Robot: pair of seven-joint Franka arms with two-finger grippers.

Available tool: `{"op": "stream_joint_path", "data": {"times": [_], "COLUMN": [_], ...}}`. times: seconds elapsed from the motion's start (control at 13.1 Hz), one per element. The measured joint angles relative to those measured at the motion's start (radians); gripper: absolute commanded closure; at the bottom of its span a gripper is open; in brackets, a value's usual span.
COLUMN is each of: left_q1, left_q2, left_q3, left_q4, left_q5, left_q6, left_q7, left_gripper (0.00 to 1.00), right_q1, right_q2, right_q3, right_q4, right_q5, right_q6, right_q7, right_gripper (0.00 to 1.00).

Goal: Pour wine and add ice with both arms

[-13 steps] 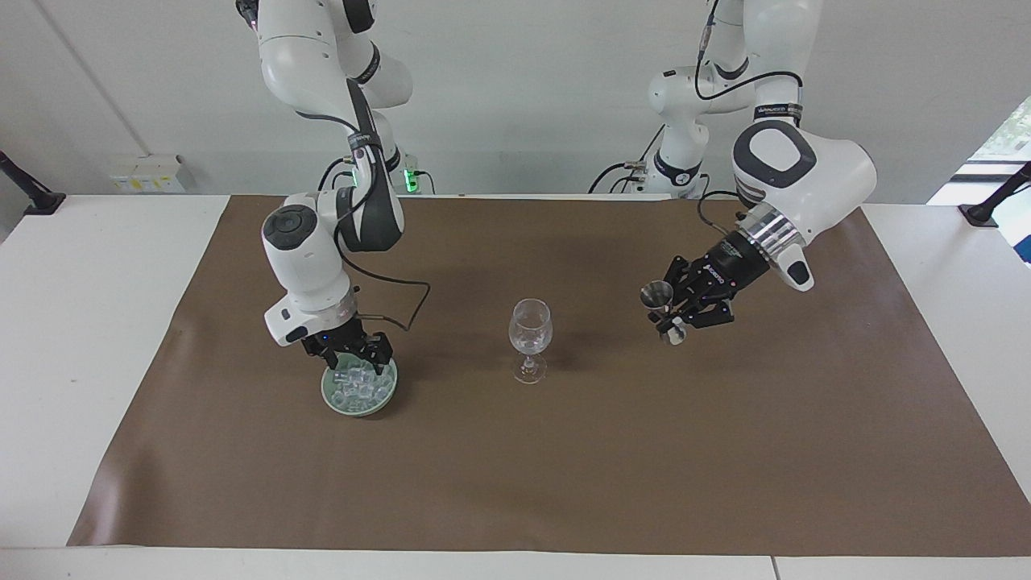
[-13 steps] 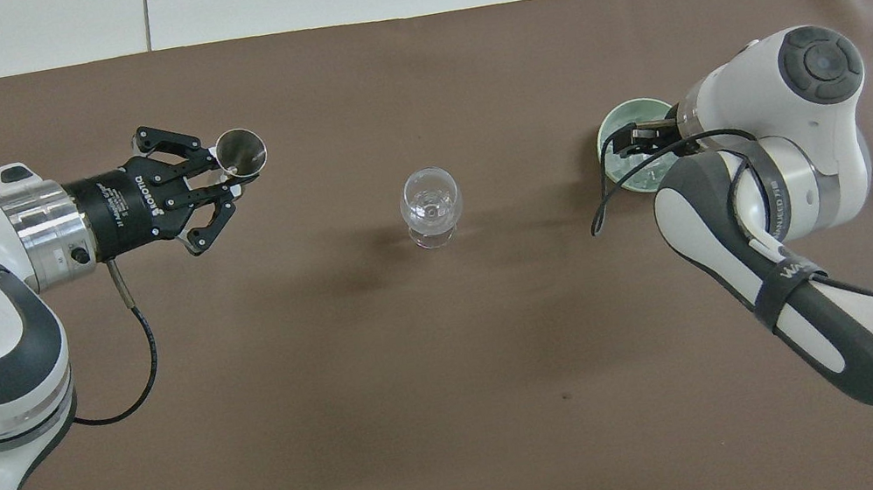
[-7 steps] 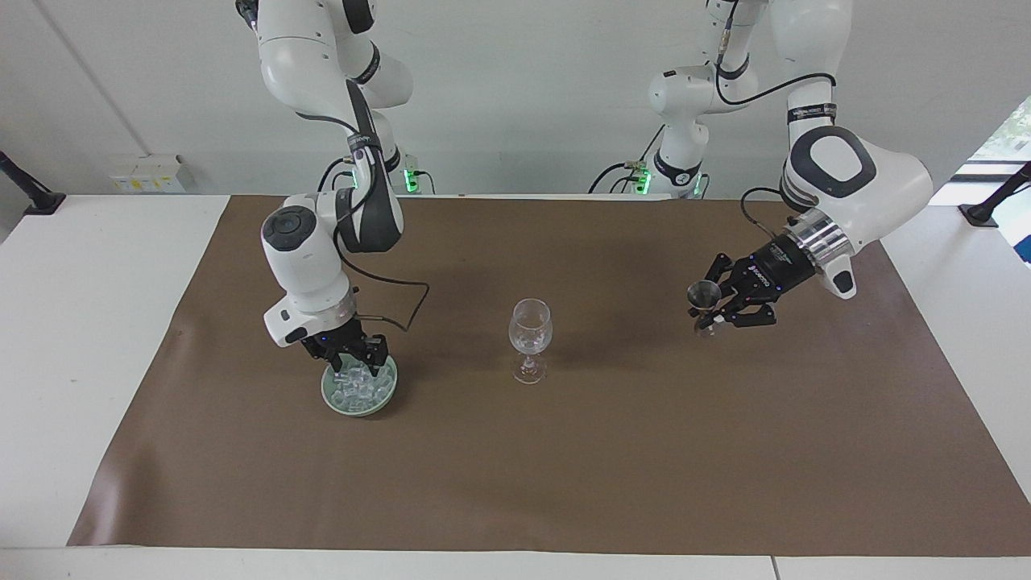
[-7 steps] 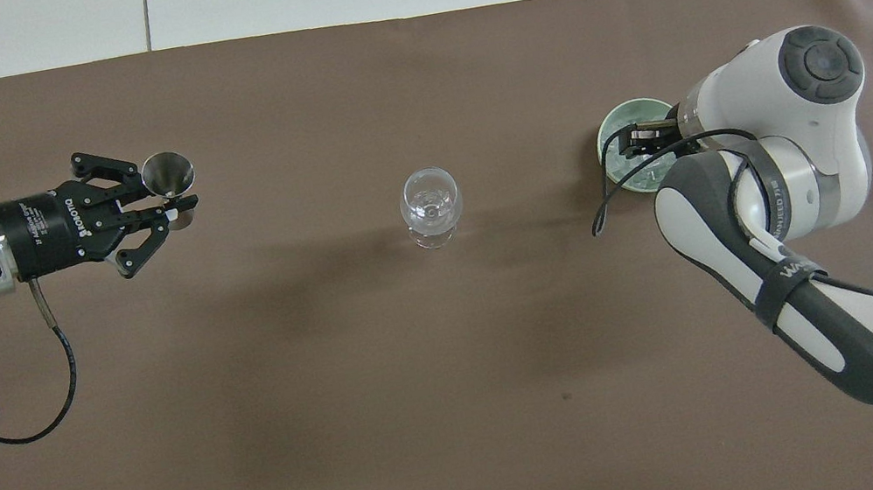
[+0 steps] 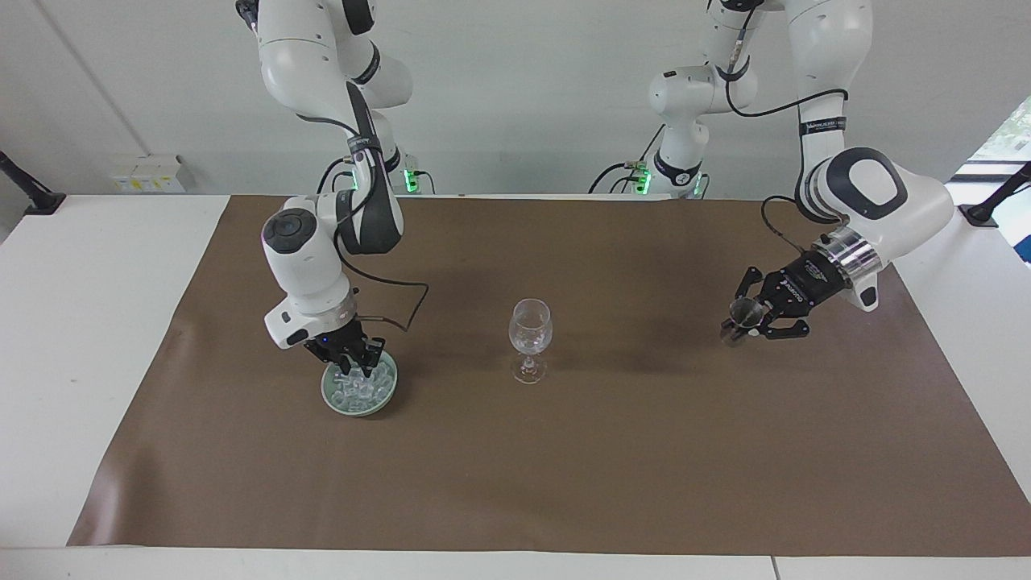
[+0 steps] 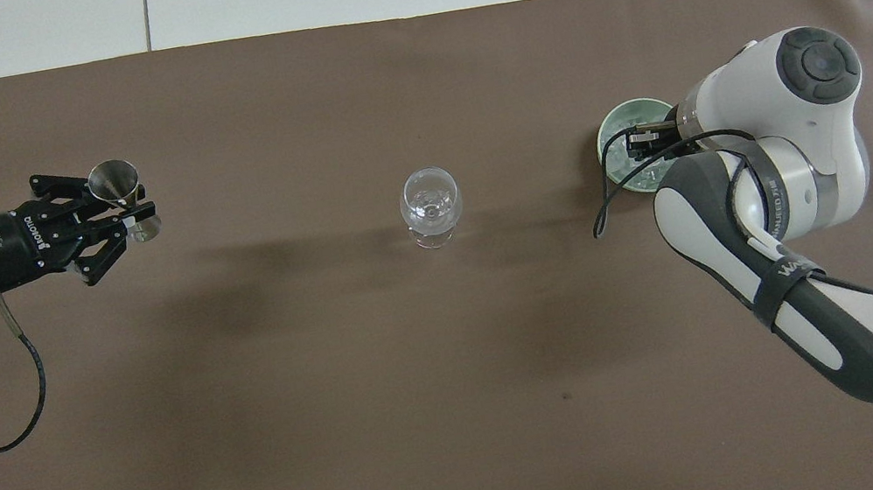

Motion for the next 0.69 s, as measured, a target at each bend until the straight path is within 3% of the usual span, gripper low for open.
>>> {"op": "stream_joint_path", "data": {"times": [0.46, 0.69], "left_q1": [0.009, 0.014], "left_q2": [0.01, 0.018], "left_q3": [0.038, 0.091], "left_q4": [-0.053, -0.078], "left_q5": [-0.104, -0.129], "left_q6": [-0.007, -0.024], "left_q7": [0.076, 0.106], "left_gripper": [1.0, 1.0], "right_q1": [-0.001, -0.001], "right_q2": [0.0, 0.0], "right_q3": [0.0, 0.0], "right_q4": [0.0, 0.001], "right_q5": [0.0, -0.002], "right_q6": [0.0, 0.0], "right_q7": [0.0, 0.0], "right_gripper": [1.0, 1.0]}}
